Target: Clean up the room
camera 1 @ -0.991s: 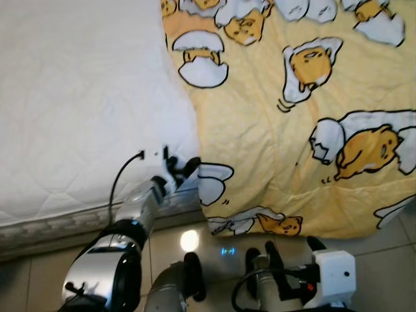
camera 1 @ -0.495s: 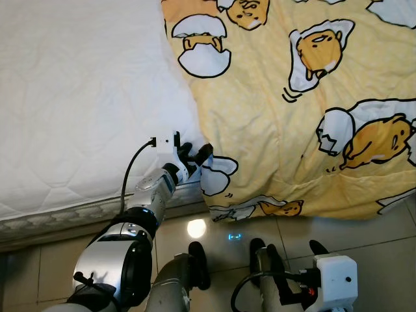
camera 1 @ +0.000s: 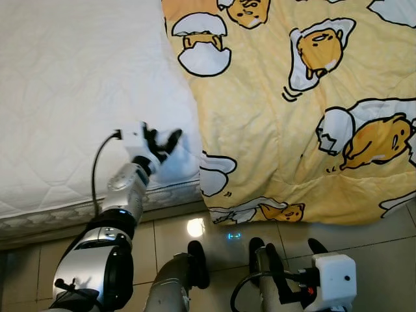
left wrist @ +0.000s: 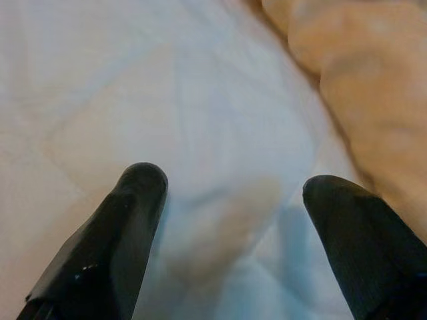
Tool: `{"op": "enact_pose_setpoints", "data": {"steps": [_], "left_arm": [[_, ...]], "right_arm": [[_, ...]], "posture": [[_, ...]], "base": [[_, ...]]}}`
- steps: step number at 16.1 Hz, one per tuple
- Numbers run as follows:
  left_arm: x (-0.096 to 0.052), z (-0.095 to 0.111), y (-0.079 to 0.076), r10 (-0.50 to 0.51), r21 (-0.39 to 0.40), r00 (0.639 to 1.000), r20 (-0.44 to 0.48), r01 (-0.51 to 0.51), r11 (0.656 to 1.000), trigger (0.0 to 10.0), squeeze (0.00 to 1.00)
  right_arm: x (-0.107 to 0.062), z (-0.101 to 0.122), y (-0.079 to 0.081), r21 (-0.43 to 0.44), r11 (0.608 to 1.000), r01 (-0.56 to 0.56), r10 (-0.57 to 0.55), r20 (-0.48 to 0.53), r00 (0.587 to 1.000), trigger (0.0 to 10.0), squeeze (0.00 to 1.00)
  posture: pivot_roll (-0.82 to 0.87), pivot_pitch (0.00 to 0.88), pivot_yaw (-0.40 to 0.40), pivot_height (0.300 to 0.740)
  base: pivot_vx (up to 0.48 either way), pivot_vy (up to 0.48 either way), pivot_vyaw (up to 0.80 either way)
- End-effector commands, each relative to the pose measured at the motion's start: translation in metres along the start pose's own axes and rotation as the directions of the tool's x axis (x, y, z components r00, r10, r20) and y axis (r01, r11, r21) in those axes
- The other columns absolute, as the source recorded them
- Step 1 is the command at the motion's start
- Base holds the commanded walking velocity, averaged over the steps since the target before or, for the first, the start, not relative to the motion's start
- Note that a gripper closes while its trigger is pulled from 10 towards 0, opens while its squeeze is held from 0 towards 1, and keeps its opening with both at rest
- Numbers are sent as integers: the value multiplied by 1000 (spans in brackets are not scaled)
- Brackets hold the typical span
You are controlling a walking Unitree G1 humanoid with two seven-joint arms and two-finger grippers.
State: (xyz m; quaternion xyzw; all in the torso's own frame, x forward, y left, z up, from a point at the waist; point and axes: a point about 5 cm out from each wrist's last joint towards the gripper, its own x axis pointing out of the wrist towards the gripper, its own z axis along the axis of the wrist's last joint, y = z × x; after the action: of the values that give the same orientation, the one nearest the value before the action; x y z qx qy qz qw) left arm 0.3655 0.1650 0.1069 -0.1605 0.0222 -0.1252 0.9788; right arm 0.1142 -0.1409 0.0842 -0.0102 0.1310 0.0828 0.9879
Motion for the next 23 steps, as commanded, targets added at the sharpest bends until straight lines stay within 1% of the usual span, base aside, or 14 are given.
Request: {"op": "enact_pose_setpoints", "data": {"steps": [1,2,3,4,5,7,8,10,12,15,16,18,20,23], "left_arm": [[-4,-11,-3,-26,-56,999,-26,24,998,10000,0],[-5,-21,-16,-94,-24,994,-61,93,995,10000,0],[-5,-23,-18,-99,-14,993,-67,98,995,10000,0],[-18,-30,-17,-131,70,988,-80,136,988,10000,0],[-30,-34,-16,-140,112,987,-84,149,983,10000,0],[-55,-19,-4,-86,164,996,-37,91,982,10000,0],[-61,-12,-4,-71,195,997,-9,71,978,10000,0],[-70,-6,-9,-48,220,999,3,46,974,10000,0],[-86,-5,-14,22,232,1000,-5,-20,972,10000,0],[-119,-29,-20,144,171,989,-39,-135,976,10000,0],[-118,-31,-23,159,171,987,-35,-151,974,10000,0],[-109,-30,-27,174,145,984,-25,-168,975,10000,0],[-103,-25,-30,133,184,990,-36,-124,975,10000,0],[-92,-20,-23,80,251,995,-54,-64,966,10000,0]], "right_arm": [[0,-5,1,2,1000,-20,20,-24,1000,10000,0],[9,0,-5,-28,999,-20,20,-8,1000,10000,0],[11,0,-6,-33,999,-20,20,-5,1000,10000,0],[20,9,-16,-50,999,6,-5,33,999,10000,0],[28,15,-25,-54,998,25,-22,64,998,10000,0],[49,23,-42,-75,996,54,-45,117,992,10000,0],[59,25,-47,-70,996,63,-53,135,989,10000,0],[72,27,-51,-78,995,56,-45,144,989,10000,0],[85,27,-53,-87,996,28,-15,147,989,10000,0],[108,32,-60,-124,992,1,17,147,989,10000,0],[114,34,-63,-134,991,-12,32,143,989,10000,0],[126,36,-69,-127,992,-18,36,146,989,10000,0],[132,39,-69,-119,993,-7,27,168,985,10000,0],[136,39,-60,-119,993,3,20,190,982,10000,0]], "posture": [[-272,337,134,740],[-284,305,117,740],[-284,305,117,740],[-283,258,105,740],[-262,223,100,740],[-208,159,78,740],[-181,134,66,740],[-135,85,46,740],[-106,52,31,740],[-72,0,-46,740],[-51,0,-89,740],[-42,0,-93,740],[-43,0,-85,740],[-60,0,-45,740]], "base": [[0,0,0],[0,0,0],[0,0,0],[0,0,0],[0,0,0],[0,0,0],[0,0,0],[0,0,0],[0,0,0],[0,0,0],[0,0,587],[0,-375,516],[0,-465,491],[0,-458,165]]}}
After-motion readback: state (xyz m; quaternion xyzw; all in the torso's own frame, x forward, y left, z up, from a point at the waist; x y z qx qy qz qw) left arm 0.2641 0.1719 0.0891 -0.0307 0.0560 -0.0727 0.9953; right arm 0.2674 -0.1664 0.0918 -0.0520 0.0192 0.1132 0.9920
